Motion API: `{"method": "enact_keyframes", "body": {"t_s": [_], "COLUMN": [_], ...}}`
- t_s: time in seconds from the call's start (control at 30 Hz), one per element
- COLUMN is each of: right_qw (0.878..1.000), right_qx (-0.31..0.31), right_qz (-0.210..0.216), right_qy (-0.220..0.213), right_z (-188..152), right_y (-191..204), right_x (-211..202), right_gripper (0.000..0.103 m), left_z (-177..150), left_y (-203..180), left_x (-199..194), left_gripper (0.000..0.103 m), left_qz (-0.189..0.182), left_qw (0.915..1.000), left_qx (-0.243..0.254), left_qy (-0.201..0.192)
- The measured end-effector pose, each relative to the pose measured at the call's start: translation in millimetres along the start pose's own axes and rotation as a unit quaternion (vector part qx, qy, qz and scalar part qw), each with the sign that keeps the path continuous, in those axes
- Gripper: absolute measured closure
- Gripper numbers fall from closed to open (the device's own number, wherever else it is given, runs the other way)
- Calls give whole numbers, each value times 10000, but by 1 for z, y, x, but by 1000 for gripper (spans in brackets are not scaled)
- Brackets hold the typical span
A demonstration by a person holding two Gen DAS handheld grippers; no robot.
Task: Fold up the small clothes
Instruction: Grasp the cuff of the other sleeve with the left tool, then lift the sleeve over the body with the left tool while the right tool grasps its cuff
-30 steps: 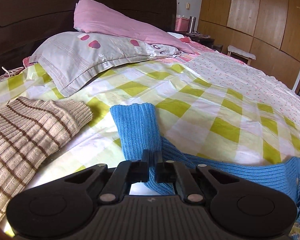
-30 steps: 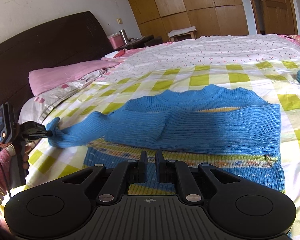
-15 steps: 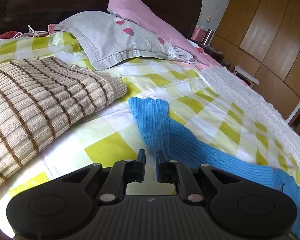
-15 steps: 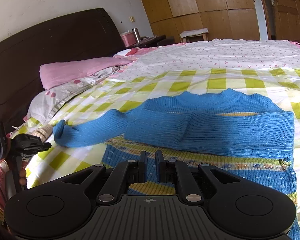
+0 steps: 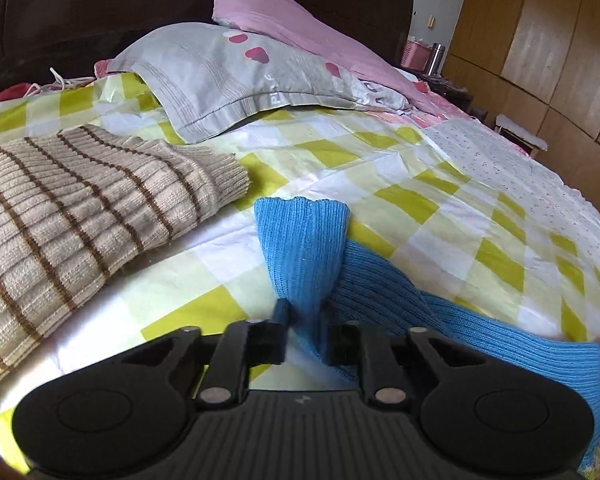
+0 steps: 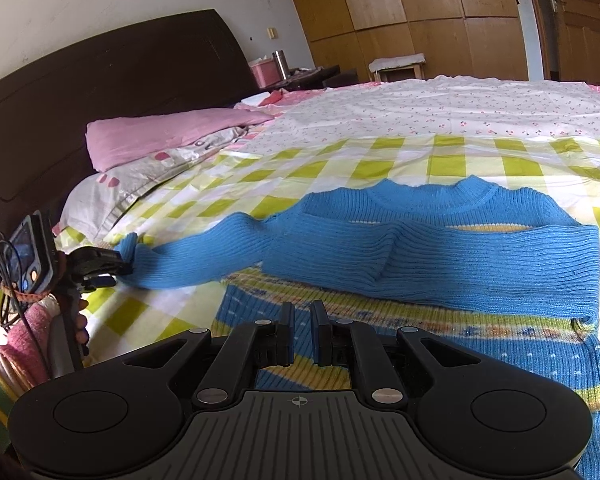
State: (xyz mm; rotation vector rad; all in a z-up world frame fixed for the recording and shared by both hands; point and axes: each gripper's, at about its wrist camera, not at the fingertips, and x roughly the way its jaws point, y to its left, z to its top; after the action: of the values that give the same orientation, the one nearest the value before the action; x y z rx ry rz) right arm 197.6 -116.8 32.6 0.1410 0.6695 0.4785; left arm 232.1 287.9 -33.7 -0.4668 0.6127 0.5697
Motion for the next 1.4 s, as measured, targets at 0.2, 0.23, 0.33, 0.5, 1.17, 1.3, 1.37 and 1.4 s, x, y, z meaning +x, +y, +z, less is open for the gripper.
{"method": "enact_keyframes", "body": {"t_s": [0.2,0.23,0.33,0.5,1.17,1.3,1.37,1.4], "right_qw": [10000,9999,9997,9981,9759,9751,9746,9740], "right_qx": [24,11,-7,-97,211,135,107,123], "right_qz": [93,114,224,600,1552,1550,1555,1563], "right_qy": [5,3,24,119,1521,1578,1611,1634], "right_z": [3,4,8,23,53,52,51,52], "right_y": [1,2,8,26,61,61,61,61], "right_x": [3,3,7,18,120,122,122,122], "right_gripper": [92,92,92,92,78,78,80,82], "left_z": [-4,-5,-16,-45,-92,-94,-95,-96], "left_y": [-1,-7,-25,-54,-80,-79,-79,-79], "left_x": [-35,-45,-74,-105,-125,-130,-133,-134], "left_gripper": [90,90,90,90,90,90,90,90], "left_qz": [-978,-1278,-1925,-2527,-3585,-3664,-3693,-3700], "left_qw": [9946,9912,9801,9582,8960,8916,8893,8888], "left_qx": [-148,-75,281,1263,2619,2658,2695,2703], "left_qy": [-308,-324,-395,-448,-104,-93,-109,-108]}}
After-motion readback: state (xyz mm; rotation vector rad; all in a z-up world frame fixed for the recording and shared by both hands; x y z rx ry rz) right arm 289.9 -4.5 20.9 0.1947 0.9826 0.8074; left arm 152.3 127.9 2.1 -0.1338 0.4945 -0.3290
